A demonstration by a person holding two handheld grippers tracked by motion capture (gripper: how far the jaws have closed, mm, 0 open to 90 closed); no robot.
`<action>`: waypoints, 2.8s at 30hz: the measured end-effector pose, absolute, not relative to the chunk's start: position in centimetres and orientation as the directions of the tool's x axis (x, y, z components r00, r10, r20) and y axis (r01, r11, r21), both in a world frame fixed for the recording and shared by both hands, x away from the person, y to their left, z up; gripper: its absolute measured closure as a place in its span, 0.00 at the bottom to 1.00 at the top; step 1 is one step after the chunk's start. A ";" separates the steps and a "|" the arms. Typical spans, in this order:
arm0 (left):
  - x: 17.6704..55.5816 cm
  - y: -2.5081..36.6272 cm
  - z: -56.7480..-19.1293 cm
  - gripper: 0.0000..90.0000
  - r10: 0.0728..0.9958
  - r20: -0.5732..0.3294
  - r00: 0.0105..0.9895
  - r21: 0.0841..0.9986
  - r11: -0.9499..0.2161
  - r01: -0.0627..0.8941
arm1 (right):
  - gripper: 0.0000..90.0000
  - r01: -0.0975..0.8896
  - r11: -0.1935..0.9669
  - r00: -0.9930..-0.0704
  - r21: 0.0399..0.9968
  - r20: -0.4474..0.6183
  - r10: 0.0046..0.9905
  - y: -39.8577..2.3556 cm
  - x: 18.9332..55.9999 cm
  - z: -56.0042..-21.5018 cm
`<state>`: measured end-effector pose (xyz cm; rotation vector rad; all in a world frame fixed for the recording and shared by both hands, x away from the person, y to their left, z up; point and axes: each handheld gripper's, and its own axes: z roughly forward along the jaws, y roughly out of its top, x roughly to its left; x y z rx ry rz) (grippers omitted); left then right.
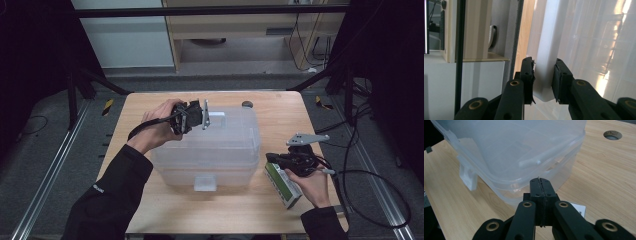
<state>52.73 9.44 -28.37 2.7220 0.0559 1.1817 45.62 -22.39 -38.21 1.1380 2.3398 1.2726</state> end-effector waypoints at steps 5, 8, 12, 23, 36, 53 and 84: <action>53.1 9.5 -28.2 0.80 0.127 0.725 0.677 0.193 -0.981 -0.022 | 1.00 0.521 0.322 -0.668 0.791 0.143 0.730 -22.1 45.6 -38.4; 53.2 9.5 -28.1 0.80 0.135 0.723 0.677 0.199 -0.980 -0.018 | 1.00 0.518 0.328 -0.673 0.790 0.140 0.726 -21.9 45.7 -38.5; 53.5 9.6 -28.1 0.80 0.148 0.722 0.675 0.213 -0.977 -0.014 | 1.00 0.514 0.331 -0.675 0.791 0.135 0.726 -21.7 45.7 -38.6; 53.9 9.6 -27.9 0.79 0.174 0.719 0.673 0.233 -0.972 0.003 | 1.00 0.510 0.333 -0.694 0.793 0.150 0.704 -21.0 45.7 -38.8; 54.4 9.7 -27.7 0.76 0.200 0.706 0.680 0.255 -0.967 0.020 | 1.00 0.497 0.325 -0.705 0.805 0.155 0.693 -20.8 45.7 -38.9; 52.8 11.2 -26.4 0.65 0.258 0.678 0.688 0.352 -0.936 0.004 | 1.00 0.494 0.322 -0.703 0.808 0.153 0.694 -20.8 45.7 -38.9; 49.2 20.7 -25.7 0.71 0.621 0.517 0.589 0.681 -0.715 0.156 | 1.00 0.483 0.309 -0.699 0.819 0.148 0.700 -20.9 45.6 -38.6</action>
